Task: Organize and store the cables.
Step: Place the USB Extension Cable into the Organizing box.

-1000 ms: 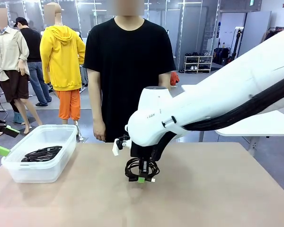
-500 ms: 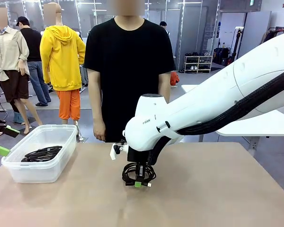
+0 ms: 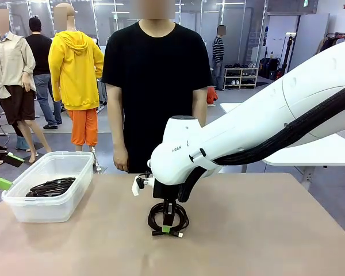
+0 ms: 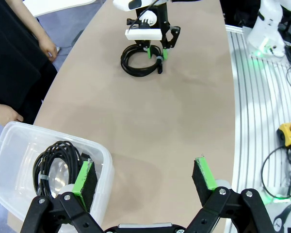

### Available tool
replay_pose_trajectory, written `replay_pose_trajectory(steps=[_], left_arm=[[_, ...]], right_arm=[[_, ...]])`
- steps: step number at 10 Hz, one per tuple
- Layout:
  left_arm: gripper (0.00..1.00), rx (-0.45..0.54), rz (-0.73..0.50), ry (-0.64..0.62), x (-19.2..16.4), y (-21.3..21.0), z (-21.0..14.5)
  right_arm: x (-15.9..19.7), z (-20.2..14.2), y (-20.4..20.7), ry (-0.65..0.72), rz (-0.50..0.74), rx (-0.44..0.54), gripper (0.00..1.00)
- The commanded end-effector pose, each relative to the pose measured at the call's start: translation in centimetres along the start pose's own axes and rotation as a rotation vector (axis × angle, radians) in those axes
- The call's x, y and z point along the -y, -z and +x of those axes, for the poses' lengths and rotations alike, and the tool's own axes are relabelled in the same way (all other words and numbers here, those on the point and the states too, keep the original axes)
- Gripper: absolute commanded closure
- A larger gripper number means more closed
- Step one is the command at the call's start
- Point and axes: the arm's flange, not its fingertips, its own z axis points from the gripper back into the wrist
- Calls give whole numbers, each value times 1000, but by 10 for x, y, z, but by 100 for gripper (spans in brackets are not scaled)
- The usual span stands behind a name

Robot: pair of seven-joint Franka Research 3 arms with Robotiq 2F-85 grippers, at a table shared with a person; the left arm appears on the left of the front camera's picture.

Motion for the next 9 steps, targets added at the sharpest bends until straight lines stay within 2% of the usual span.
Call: replay_pose_trajectory(steps=[1, 2, 5, 6, 7, 9], left_arm=[[0, 7, -8, -18, 2, -2, 3], [0, 7, -8, -18, 2, -2, 3], [0, 7, -8, -18, 2, -2, 3], [0, 0, 0, 0, 0, 0, 0], [0, -19, -2, 35, 1, 1, 13], [0, -97, -61, 147, -3, 31, 67]], right_arm=[[-10, -11, -5, 33, -17, 19, 16], [-12, -16, -11, 33, -23, 31, 0], [-22, -52, -39, 37, -33, 121, 0], [-27, -78, -55, 58, -48, 166, 0], [-28, -96, -64, 72, -62, 193, 0], [-38, -157, -84, 132, -88, 281, 0]])
